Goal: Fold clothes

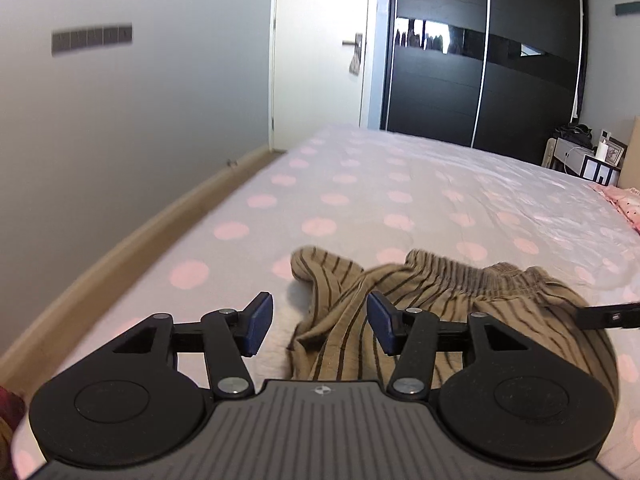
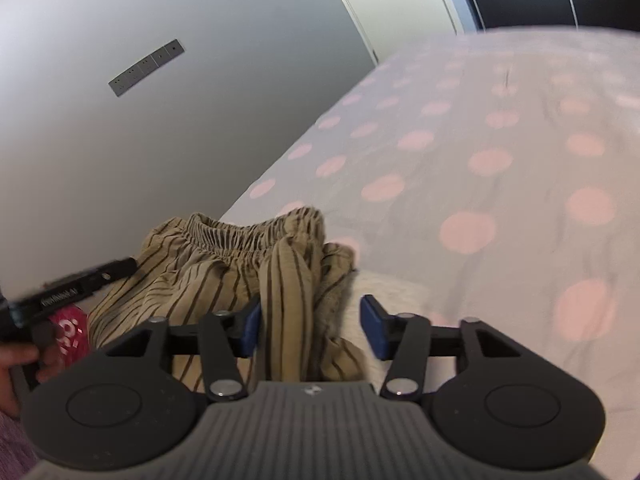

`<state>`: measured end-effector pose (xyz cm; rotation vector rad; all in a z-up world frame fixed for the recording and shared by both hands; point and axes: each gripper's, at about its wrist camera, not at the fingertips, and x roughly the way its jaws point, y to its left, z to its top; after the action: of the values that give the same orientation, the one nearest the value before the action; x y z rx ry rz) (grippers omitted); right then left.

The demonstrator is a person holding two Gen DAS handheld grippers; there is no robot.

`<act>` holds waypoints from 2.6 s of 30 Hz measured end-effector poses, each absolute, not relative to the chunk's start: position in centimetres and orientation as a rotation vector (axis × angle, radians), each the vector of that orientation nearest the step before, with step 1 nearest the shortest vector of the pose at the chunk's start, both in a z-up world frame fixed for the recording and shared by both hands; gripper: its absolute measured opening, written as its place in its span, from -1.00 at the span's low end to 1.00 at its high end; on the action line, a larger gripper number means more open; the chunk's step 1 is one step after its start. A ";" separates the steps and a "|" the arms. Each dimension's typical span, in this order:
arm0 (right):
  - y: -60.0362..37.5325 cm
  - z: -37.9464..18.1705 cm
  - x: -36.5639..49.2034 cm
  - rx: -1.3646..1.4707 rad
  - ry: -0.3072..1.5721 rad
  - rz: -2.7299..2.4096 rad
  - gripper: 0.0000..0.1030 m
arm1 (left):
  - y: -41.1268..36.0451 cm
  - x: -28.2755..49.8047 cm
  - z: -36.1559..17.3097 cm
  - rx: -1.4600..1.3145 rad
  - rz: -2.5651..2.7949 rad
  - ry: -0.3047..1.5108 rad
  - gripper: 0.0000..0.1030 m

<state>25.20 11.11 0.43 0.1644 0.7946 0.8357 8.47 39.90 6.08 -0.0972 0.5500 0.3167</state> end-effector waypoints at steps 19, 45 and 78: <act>-7.5 7.1 10.4 -0.076 0.489 0.738 0.77 | 19.7 2.1 12.6 0.039 0.195 0.397 0.52; -18.4 -0.8 -1.3 -0.074 0.376 0.100 0.91 | 0.9 -2.1 -3.9 0.025 0.148 0.622 0.59; -16.7 -3.7 -1.7 -0.057 0.369 0.058 0.91 | 0.2 -0.2 -4.1 -0.024 0.143 0.655 0.59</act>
<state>-1.70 -16.66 -3.66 -0.0575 0.3689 0.0581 -0.24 0.15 -4.07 -0.0239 0.6548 0.1428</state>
